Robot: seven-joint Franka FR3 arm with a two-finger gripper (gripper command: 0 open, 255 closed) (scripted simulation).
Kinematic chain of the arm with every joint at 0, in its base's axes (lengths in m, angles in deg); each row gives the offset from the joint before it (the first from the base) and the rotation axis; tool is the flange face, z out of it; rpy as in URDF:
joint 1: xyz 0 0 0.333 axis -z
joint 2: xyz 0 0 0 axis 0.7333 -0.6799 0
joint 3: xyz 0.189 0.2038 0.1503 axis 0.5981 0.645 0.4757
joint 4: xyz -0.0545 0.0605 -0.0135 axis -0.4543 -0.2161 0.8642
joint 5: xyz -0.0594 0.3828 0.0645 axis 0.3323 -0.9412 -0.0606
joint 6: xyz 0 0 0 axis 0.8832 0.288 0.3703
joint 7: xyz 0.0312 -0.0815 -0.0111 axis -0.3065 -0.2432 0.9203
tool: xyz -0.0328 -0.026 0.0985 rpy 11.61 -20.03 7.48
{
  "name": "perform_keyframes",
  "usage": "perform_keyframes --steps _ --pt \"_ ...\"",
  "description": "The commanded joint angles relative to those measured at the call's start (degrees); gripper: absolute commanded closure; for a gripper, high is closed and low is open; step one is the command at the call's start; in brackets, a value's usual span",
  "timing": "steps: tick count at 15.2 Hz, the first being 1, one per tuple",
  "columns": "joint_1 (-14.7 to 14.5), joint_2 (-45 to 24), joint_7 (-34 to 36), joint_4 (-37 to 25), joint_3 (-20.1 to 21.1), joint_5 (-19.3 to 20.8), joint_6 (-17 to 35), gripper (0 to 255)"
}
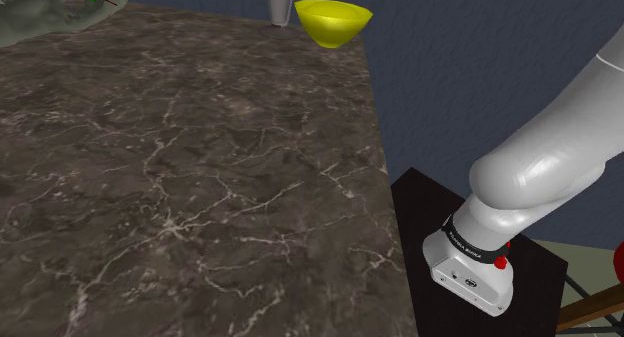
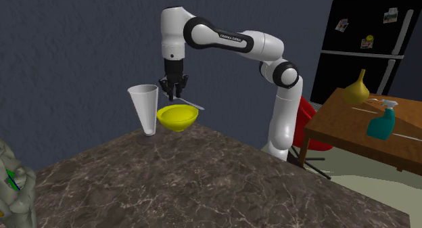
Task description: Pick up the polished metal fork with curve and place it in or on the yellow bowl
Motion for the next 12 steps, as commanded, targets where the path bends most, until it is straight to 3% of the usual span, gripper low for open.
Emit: perform_keyframes --steps 1,7,12 --pt "0.2 0.9 -0.3 2.6 -0.2 -0.4 1.8 255" --pt "0.4 3.4 -0.9 10.0 -0.7 -1.4 7.0 255" --pt "0.4 3.4 -0.9 10.0 -0.7 -1.4 7.0 255"
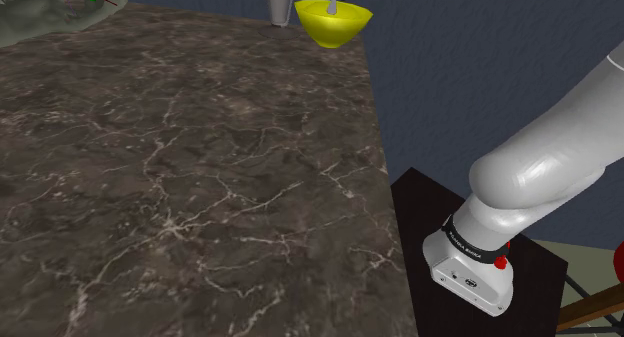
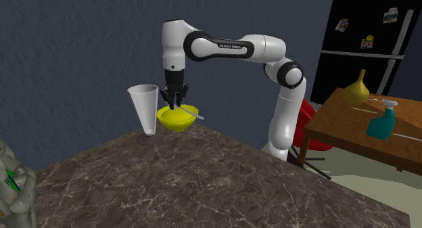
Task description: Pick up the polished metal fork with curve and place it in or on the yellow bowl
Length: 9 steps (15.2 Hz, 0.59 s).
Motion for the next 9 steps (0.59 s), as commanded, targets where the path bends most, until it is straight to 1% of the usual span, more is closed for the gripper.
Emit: perform_keyframes --steps 1,3,4,9 --pt "0.0 0.0 0.0 0.0 0.0 0.0 0.0 255" --pt "0.0 0.0 0.0 0.0 0.0 0.0 0.0 255" --pt "0.0 0.0 0.0 0.0 0.0 0.0 0.0 0" --pt "0.0 0.0 0.0 0.0 0.0 0.0 0.0 0"
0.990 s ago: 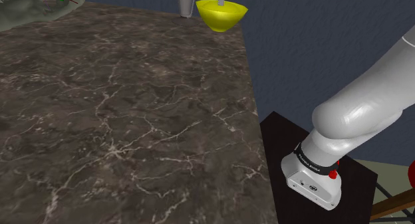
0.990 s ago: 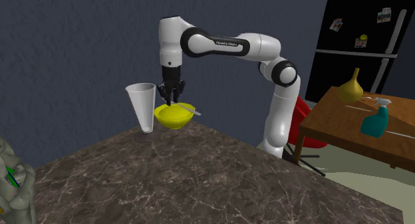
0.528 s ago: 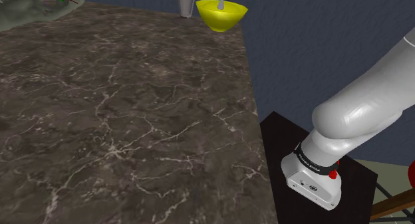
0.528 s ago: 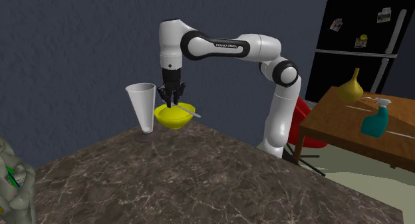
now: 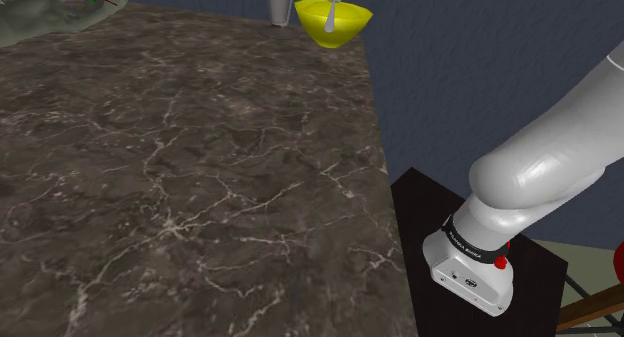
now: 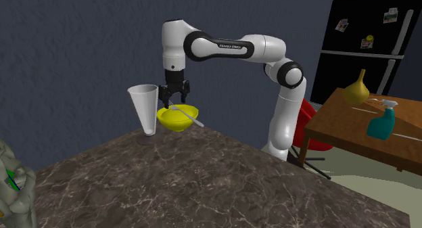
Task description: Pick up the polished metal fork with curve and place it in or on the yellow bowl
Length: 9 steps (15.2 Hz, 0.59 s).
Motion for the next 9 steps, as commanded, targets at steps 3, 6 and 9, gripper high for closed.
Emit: perform_keyframes --steps 3,6,9 --pt "-0.3 -2.8 0.8 -9.1 0.7 1.2 -6.6 0" --pt "-0.5 -3.8 1.1 -11.9 0.9 1.6 -8.5 0" --pt "-0.5 -3.8 1.1 -11.9 0.9 1.6 -8.5 0"
